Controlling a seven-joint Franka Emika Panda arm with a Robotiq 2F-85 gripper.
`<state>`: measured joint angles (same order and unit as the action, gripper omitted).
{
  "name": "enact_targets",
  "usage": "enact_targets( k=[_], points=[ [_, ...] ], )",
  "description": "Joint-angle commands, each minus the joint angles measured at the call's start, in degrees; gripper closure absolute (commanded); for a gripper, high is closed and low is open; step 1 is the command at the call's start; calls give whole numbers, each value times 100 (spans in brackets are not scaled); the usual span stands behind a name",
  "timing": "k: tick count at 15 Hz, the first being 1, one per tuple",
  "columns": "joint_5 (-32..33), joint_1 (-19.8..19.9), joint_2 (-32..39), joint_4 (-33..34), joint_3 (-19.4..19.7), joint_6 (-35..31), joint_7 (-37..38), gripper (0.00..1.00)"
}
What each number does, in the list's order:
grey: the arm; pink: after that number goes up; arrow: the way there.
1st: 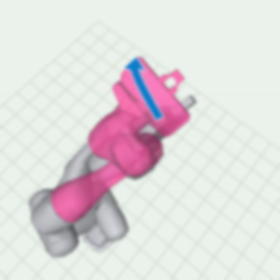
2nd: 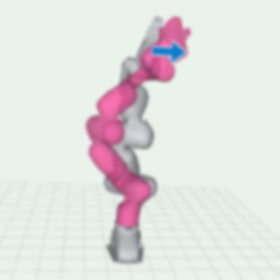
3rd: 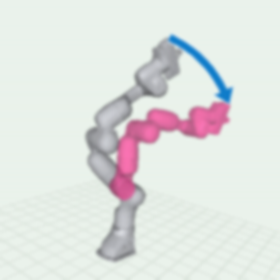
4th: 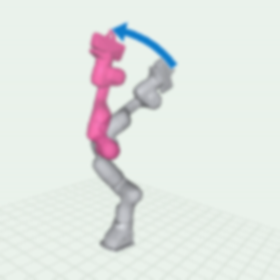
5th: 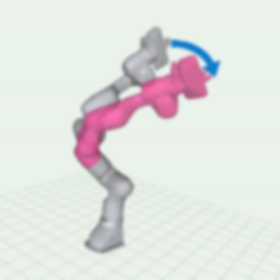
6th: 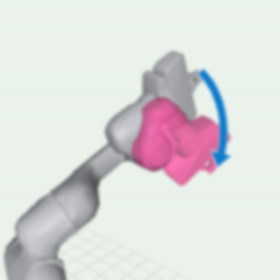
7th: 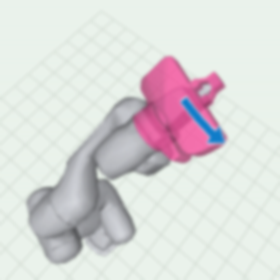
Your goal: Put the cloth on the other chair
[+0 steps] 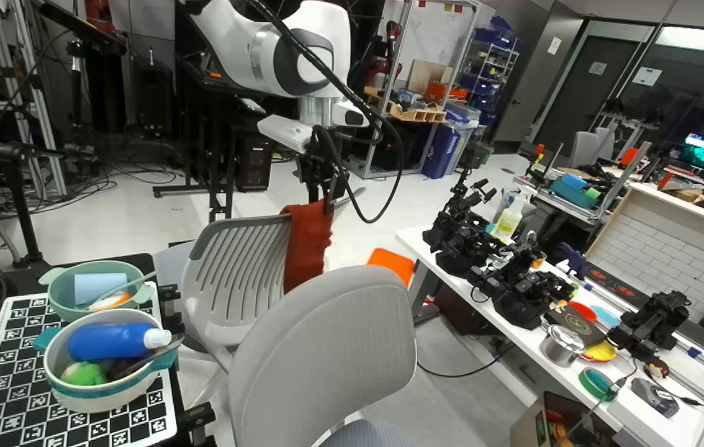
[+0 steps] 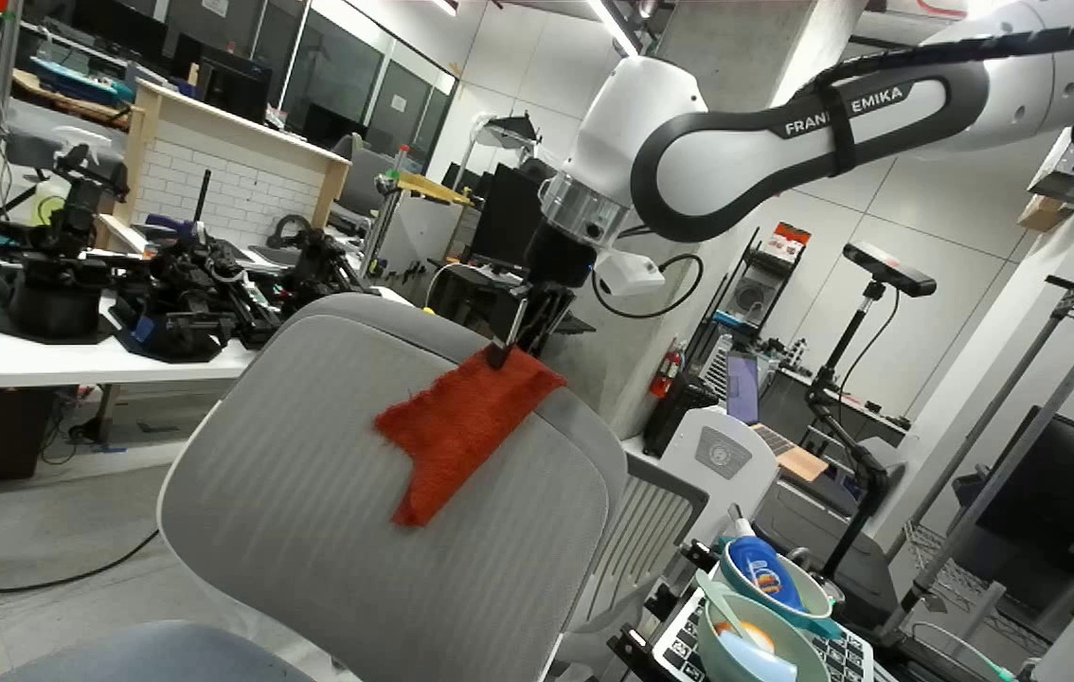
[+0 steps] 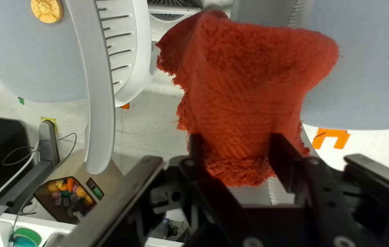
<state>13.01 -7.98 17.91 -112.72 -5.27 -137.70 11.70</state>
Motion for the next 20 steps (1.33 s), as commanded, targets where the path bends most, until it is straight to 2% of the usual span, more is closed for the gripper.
enact_targets(
  k=[1, 3, 4, 5, 7, 9, 20],
  points=[
    [-133, -120, 5, 90, 17, 185, -86, 77],
    [-119, -134, -17, 104, 20, 210, -78, 91],
    [-110, -140, -33, 127, 19, 243, -70, 95],
    [-92, -157, -49, 125, 17, 255, -56, 94],
    [-43, -198, -128, 145, 11, 303, -37, 98],
    [18, -272, -246, 107, -2, 312, -13, 96],
    [277, -588, -760, -46, -82, 607, 67, 96]
  ],
)
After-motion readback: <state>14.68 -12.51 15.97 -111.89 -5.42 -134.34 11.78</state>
